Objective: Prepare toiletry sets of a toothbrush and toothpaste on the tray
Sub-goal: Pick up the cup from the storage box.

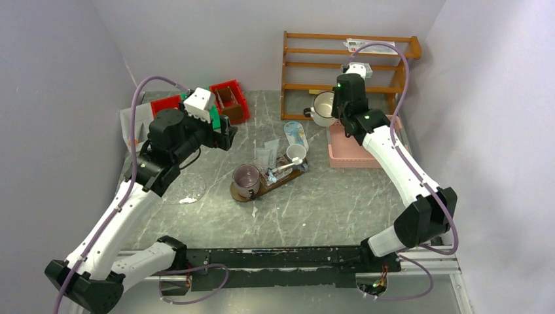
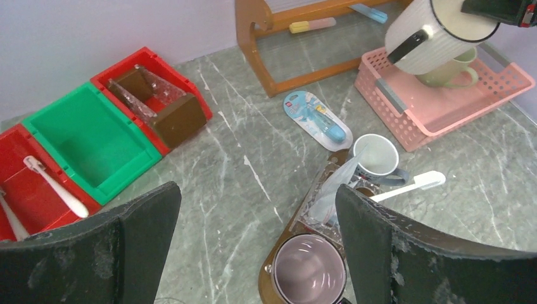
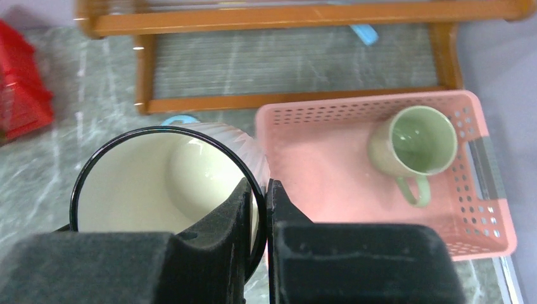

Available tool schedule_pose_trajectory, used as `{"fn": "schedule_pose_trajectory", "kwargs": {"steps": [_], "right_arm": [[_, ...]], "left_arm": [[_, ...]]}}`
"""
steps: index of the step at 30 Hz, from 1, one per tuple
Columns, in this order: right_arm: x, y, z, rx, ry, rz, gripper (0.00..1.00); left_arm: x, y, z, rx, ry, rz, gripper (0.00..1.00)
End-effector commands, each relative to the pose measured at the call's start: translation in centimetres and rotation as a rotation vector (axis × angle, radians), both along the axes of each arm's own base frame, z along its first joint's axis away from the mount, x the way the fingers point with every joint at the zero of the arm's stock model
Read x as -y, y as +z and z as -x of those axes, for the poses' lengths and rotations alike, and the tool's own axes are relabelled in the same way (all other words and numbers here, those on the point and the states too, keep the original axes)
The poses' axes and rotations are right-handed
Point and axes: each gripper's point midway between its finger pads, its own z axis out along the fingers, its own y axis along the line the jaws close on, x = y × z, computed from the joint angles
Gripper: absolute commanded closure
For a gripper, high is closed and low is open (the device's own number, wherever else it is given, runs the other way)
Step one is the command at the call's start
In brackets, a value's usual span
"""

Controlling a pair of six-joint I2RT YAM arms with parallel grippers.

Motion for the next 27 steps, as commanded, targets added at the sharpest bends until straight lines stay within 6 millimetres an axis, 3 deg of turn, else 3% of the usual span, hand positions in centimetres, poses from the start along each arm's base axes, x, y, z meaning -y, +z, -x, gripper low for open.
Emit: {"fn": "schedule_pose_trajectory", "kwargs": {"steps": [1, 14, 21, 27], "right_arm": [[-3.9, 7.0, 1.2, 0.167, 0.121, -0.033, 1.00], [-15.1, 10.4, 4.1, 0.273, 0.415, -0.064, 1.00], [-20.7, 9.4, 4.8, 0.256, 0.503, -0.085, 1.00], [-23.9, 8.9, 5.0, 0.245, 0.527, -0.073, 1.00]], "left_arm": [[1.3, 0.6, 0.4, -0.060, -0.066, 0.023, 0.03], [3.4, 2.7, -1.2, -0.063, -0.103, 0.110, 0.06], [4.1, 3.0, -2.3, -0.069, -0.116, 0.088, 0.10], [4.1, 3.1, -3.0, -0.054, -0.093, 0.049, 0.18]]}}
